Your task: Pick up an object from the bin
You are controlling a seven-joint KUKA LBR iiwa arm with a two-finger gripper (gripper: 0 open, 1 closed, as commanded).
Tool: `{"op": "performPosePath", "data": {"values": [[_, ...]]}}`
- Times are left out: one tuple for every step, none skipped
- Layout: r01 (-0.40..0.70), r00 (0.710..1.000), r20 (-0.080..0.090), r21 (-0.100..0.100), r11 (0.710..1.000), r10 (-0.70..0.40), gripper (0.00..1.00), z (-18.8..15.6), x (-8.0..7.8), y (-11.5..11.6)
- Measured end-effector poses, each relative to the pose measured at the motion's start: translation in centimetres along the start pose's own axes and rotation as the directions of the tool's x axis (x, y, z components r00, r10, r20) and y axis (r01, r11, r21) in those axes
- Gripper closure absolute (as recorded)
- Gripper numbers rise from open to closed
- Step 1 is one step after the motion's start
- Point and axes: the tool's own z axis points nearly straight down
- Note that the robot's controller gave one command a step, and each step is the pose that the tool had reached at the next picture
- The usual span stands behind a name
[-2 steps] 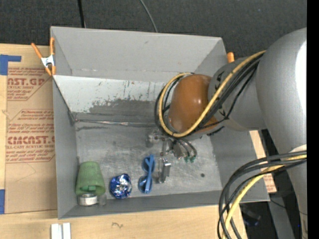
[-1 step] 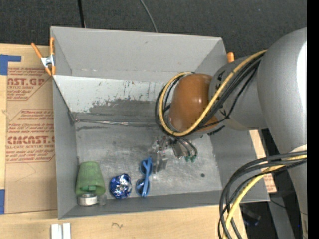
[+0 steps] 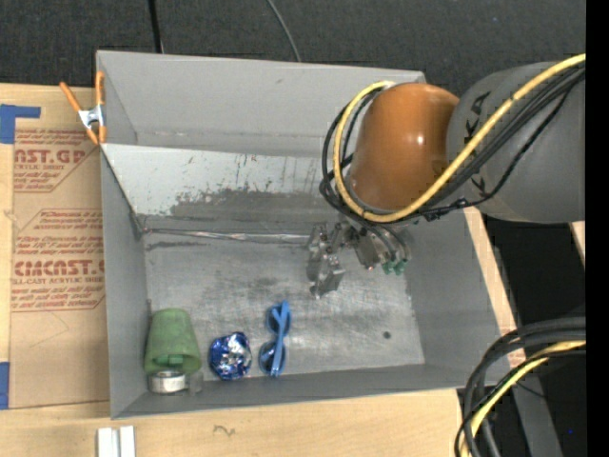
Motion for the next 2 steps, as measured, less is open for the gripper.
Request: {"op": "performPosePath", "data": {"values": [[0.000,1.000,-0.008,-0.001,1.000,0.000,0.00,0.5,0.2,0.0],[0.179,0.984,0.011,0.001,0.984,-0.179,0.00,10.4,5.3,4.2]]}}
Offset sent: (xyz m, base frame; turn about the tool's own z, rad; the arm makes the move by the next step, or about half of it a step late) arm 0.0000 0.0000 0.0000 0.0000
